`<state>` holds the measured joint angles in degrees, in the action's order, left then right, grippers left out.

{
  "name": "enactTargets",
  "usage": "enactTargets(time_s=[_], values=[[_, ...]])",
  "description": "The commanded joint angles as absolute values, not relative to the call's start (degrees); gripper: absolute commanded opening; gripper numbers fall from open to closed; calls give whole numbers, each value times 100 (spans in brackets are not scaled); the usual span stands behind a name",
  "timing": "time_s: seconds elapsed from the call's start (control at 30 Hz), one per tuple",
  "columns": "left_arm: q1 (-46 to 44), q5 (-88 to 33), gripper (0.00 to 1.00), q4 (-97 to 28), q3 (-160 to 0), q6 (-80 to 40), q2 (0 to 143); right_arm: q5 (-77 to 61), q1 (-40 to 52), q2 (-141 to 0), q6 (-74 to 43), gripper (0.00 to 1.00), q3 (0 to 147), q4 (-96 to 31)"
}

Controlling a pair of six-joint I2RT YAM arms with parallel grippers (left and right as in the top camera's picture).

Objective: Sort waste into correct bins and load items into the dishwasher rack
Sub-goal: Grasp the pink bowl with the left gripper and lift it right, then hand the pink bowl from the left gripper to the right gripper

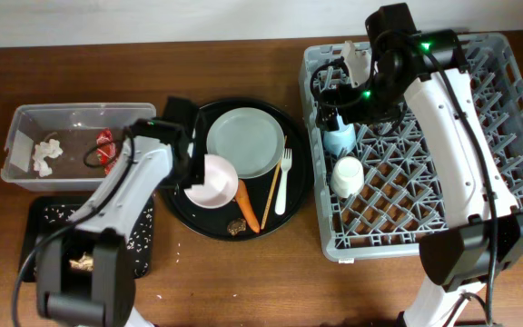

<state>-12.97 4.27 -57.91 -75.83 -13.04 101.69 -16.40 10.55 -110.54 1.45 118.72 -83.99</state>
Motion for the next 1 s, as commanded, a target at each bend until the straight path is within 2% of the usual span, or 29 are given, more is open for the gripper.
enactTargets(time_s=[0.0, 0.13, 0.23, 0.4, 0.43, 0.5, 0.57, 0.67, 0.73, 0.8, 0.83, 0.9, 0.97], values=[[-1326, 491, 0, -6077, -8429, -1295, 9470, -1796, 1087, -11021, 99, 99, 11913, -8407], [-1468, -257, 0, -5817, -8646, -1295, 9373, -2593, 1208, -11021, 102, 99, 11913, -8396], [-1793, -521, 0, -5127, -8646, -1317, 9376, -2591, 1597, -11021, 102, 99, 11913, -8385], [-2375, -521, 0, -4921, -8646, -1382, 9373, -1892, 2178, -11021, 102, 99, 11913, -8274], [-2456, -537, 0, -4921, -8646, -1382, 9373, -1743, 2268, -11021, 99, 90, 11913, -8228], [-2515, -849, 0, -4919, -8646, -1380, 9373, -1590, 2342, -11028, 102, 83, 11902, -8232], [-2508, -1157, 0, -4875, -8646, -1378, 9373, -1577, 2362, -11032, 104, 71, 11889, -8226], [-2508, -1367, 0, -4838, -8646, -1378, 9373, -1575, 2362, -11041, 123, 60, 11824, -8208], [-2508, -1549, 0, -4807, -8646, -1378, 9373, -1385, 2362, -11043, 121, 43, 11723, -8125], [-2508, -1546, 0, -4794, -8646, -1378, 9373, -1280, 2362, -11043, 119, 35, 11688, -8103], [-2508, -1546, 0, -4794, -8646, -1378, 9373, -1278, 2362, -11043, 121, 28, 11688, -8097], [-2508, -1549, 1, -4794, -8646, -1378, 9373, -1278, 2362, -11043, 121, 4, 11688, -8055], [-2508, -1551, 2, -4794, -8646, -1380, 9373, -1275, 2362, -11043, 121, 4, 11688, -8005]])
